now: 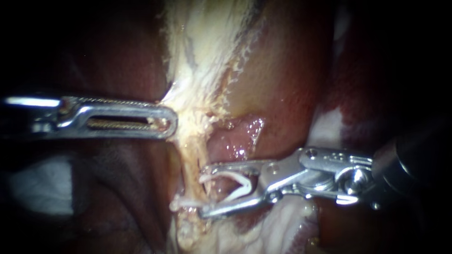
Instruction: Clipping second clip left tube
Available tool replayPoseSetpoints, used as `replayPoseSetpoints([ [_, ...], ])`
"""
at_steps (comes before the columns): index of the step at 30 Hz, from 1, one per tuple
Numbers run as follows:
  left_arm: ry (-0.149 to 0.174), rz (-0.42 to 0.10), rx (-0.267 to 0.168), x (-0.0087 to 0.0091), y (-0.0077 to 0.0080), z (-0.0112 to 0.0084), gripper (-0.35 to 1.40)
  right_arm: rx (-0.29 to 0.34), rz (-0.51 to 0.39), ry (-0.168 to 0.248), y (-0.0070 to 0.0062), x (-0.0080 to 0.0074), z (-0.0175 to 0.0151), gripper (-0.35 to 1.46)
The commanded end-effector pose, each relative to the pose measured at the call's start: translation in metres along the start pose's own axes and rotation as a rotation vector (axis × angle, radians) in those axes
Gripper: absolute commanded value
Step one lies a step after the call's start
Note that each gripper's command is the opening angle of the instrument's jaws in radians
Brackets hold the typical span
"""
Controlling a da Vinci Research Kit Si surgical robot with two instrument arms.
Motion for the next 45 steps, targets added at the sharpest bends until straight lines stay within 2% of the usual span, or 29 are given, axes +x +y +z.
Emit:
replayPoseSetpoints([
  [1,0.000,0.000,-0.001,0.0000,0.0000,0.0000,-0.35,-0.001,0.000,-0.001,0.0002,-0.0001,0.0001,0.60],
  [5,0.000,-0.001,-0.001,0.0000,-0.0002,-0.0001,-0.35,-0.012,-0.004,-0.020,0.0008,-0.0007,0.0008,0.60],
  [10,-0.002,-0.001,-0.005,0.0000,-0.0007,-0.0001,-0.35,-0.022,-0.006,-0.025,0.0012,-0.0010,0.0018,0.60],
  [21,-0.001,-0.002,-0.004,0.0000,-0.0012,-0.0002,-0.35,-0.033,-0.016,-0.035,0.0014,-0.0013,0.0032,0.60],
  [27,-0.001,-0.002,-0.004,0.0000,-0.0011,-0.0002,-0.35,0.024,-0.019,-0.044,0.0008,-0.0013,0.0032,0.60],
  [35,-0.001,-0.002,-0.002,0.0000,-0.0009,-0.0002,-0.35,0.127,-0.025,-0.018,-0.0004,-0.0010,0.0031,0.60],
  [40,0.000,-0.001,-0.002,-0.0001,-0.0007,-0.0001,-0.35,0.152,-0.041,-0.009,-0.0008,-0.0009,0.0036,0.60],
  [45,0.000,-0.001,-0.002,-0.0001,-0.0007,-0.0001,-0.35,0.156,-0.047,-0.007,-0.0007,-0.0014,0.0052,0.60],
])
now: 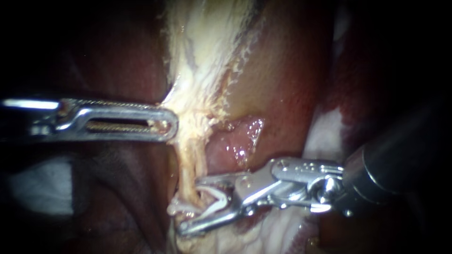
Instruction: Clipping second clip left tube
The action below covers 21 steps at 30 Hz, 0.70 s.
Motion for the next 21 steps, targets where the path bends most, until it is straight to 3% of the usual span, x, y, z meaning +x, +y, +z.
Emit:
replayPoseSetpoints([
  [1,0.000,0.000,0.000,0.0000,0.0000,0.0001,-0.35,0.002,-0.001,-0.001,0.0001,-0.0002,0.0003,0.60],
  [15,0.000,0.000,0.000,0.0000,0.0000,0.0001,-0.35,-0.004,-0.004,0.000,0.0005,-0.0001,0.0021,0.50],
  [21,0.000,0.000,0.000,0.0000,-0.0001,0.0001,-0.35,-0.019,-0.021,0.002,0.0005,0.0000,0.0021,0.30],
])
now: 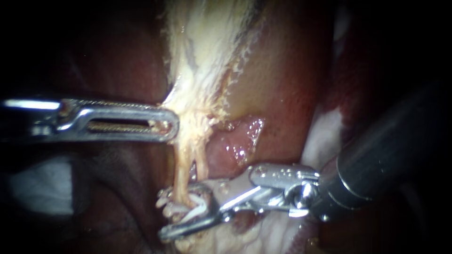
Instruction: Clipping second clip left tube
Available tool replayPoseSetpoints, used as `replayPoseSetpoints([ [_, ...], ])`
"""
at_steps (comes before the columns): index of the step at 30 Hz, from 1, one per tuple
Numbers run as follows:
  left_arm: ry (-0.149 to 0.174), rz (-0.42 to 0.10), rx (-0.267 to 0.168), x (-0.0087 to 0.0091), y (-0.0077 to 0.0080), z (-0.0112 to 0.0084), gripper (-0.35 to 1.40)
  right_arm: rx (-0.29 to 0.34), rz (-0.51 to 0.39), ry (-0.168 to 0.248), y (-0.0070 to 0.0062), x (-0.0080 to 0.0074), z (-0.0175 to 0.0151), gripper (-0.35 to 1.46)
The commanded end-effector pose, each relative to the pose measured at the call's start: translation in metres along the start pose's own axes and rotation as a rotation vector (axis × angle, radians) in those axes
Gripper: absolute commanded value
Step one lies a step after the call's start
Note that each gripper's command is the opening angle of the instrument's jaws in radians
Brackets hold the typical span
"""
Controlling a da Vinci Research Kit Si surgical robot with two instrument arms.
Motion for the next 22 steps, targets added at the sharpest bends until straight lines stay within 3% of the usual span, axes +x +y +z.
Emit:
replayPoseSetpoints([
  [1,0.000,0.000,-0.001,0.0000,0.0000,0.0000,-0.35,-0.020,-0.035,0.006,0.0000,0.0000,-0.0002,0.13],
  [3,0.000,0.000,-0.001,0.0000,0.0000,0.0000,-0.35,-0.054,-0.040,0.000,0.0000,-0.0002,-0.0005,-0.29],
  [4,0.000,0.000,-0.001,0.0000,0.0000,0.0000,-0.35,-0.075,-0.040,-0.015,0.0000,-0.0003,-0.0008,-0.35],
  [8,0.000,0.000,-0.001,0.0000,0.0000,-0.0001,-0.35,-0.141,-0.066,-0.091,0.0004,-0.0007,-0.0011,-0.35],
  [14,0.000,0.000,-0.001,0.0000,0.0000,-0.0001,-0.35,-0.148,-0.151,-0.096,0.0007,-0.0008,-0.0010,-0.35],
  [22,0.000,0.000,-0.001,0.0000,0.0000,-0.0001,-0.35,-0.148,-0.150,-0.096,0.0008,-0.0007,-0.0010,-0.35],
])
